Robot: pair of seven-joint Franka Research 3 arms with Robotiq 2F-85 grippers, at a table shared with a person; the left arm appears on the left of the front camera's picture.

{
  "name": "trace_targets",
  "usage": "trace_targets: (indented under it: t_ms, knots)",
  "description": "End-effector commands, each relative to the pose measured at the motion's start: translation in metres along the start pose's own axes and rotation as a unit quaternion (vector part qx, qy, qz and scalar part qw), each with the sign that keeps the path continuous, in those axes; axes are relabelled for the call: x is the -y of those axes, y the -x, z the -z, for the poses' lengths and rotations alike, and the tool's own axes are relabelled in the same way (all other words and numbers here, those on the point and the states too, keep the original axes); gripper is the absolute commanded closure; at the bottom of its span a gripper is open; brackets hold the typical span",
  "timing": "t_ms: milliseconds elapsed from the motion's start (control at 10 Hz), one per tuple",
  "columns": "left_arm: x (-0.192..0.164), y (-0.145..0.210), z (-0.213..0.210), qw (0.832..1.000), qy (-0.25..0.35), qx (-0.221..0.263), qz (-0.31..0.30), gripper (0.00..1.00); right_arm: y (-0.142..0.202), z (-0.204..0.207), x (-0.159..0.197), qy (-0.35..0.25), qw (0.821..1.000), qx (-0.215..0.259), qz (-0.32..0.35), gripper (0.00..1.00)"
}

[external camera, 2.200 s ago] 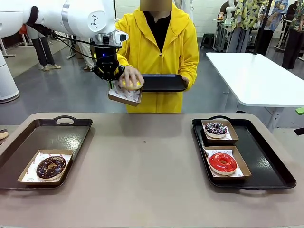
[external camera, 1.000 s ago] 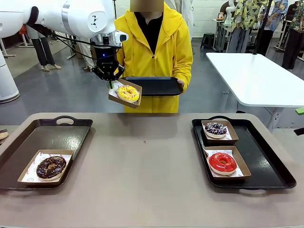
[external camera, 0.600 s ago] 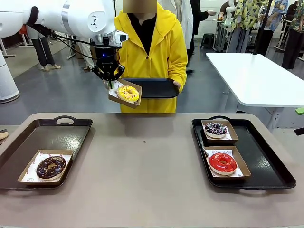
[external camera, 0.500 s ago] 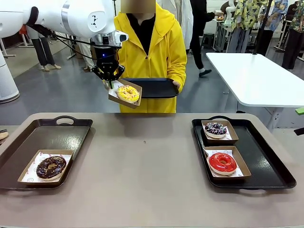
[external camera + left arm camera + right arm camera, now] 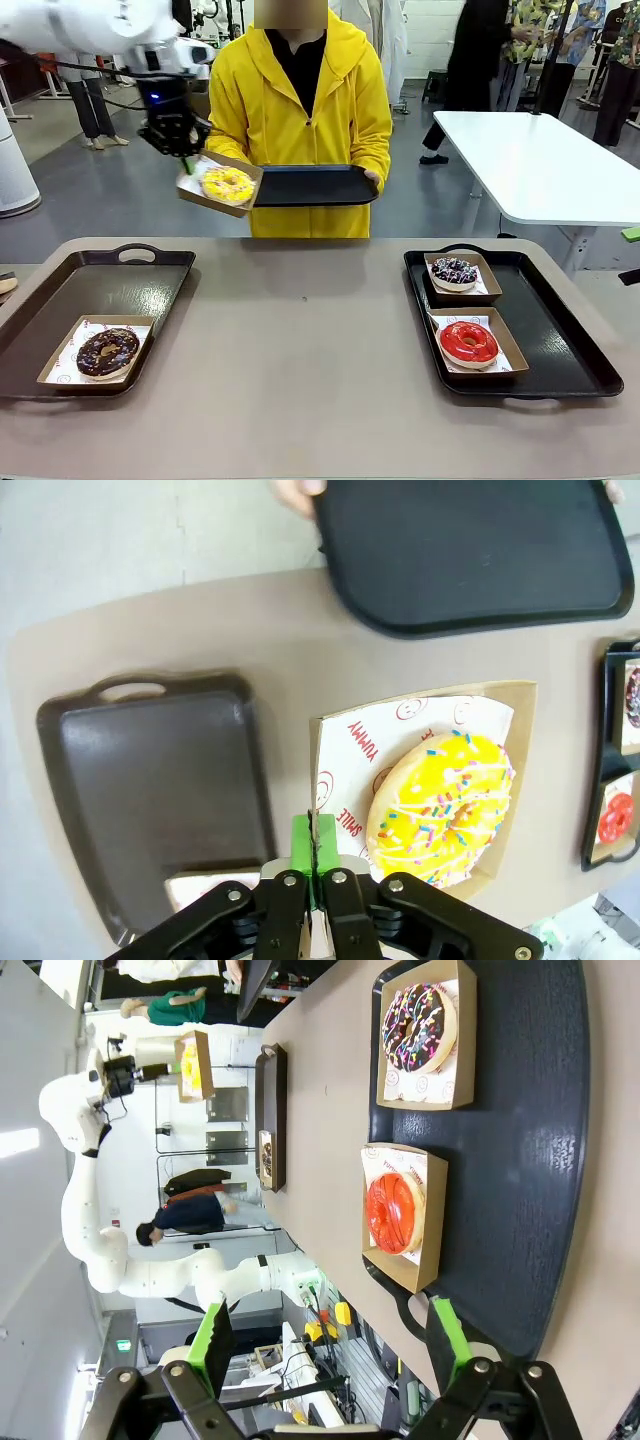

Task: Individually package the donuts and arrange them on the tray.
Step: Place the picked Paper togo box on the Handle tray.

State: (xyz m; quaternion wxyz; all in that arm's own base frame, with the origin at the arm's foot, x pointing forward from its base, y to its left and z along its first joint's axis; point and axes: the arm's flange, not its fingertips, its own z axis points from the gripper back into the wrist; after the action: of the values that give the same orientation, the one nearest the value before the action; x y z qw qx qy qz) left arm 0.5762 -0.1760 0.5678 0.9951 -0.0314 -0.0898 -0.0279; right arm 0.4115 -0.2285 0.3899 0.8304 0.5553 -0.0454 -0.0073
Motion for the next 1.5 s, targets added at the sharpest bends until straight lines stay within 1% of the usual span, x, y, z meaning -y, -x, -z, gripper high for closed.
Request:
trace_targets:
  t_ms: [0,100,200,400,500,700,800,900,1000,1400]
  knots:
    - [-0.036,0.033,0.001,1.0,0.017,0.014,-0.007,0.99,0.003,0.002,-0.002,-0.001,1.0,0.001,-0.001,0.0]
    - [-0.054,0.041,0.004,0.999,0.025,0.01,-0.022,0.99,0.003,0.002,-0.002,-0.001,1.0,0.001,-0.001,0.0]
    - [-0.072,0.042,0.005,0.999,0.025,0.006,-0.03,0.99,0.003,0.002,-0.002,-0.001,1.0,0.001,-0.001,0.0]
    - [-0.102,0.059,0.013,0.998,0.023,0.007,-0.059,0.99,0.003,0.002,-0.002,-0.001,1.0,0.001,-0.001,0.0]
    - [-0.116,0.058,0.016,0.997,0.02,0.002,-0.068,0.99,0.003,0.002,-0.002,-0.001,1.0,0.001,-0.001,0.0]
    - [-0.132,0.061,0.025,0.997,0.007,-0.002,-0.075,0.99,0.003,0.002,-0.002,-0.001,1.0,0.001,-0.001,0.0]
    - [-0.135,0.055,0.027,0.997,-0.001,-0.004,-0.073,0.99,0.003,0.002,-0.002,-0.001,1.0,0.001,-0.001,0.0]
    - [-0.132,0.053,0.032,0.998,-0.003,-0.005,-0.062,0.99,0.003,0.002,-0.002,-0.001,1.0,0.001,-0.001,0.0]
    - [-0.133,0.056,0.026,0.996,0.002,-0.014,-0.087,0.99,0.003,0.002,-0.002,-0.001,1.0,0.001,-0.001,0.0]
    - [-0.133,0.056,0.026,0.996,0.002,-0.014,-0.087,0.99,0.003,0.002,-0.002,-0.001,1.0,0.001,-0.001,0.0]
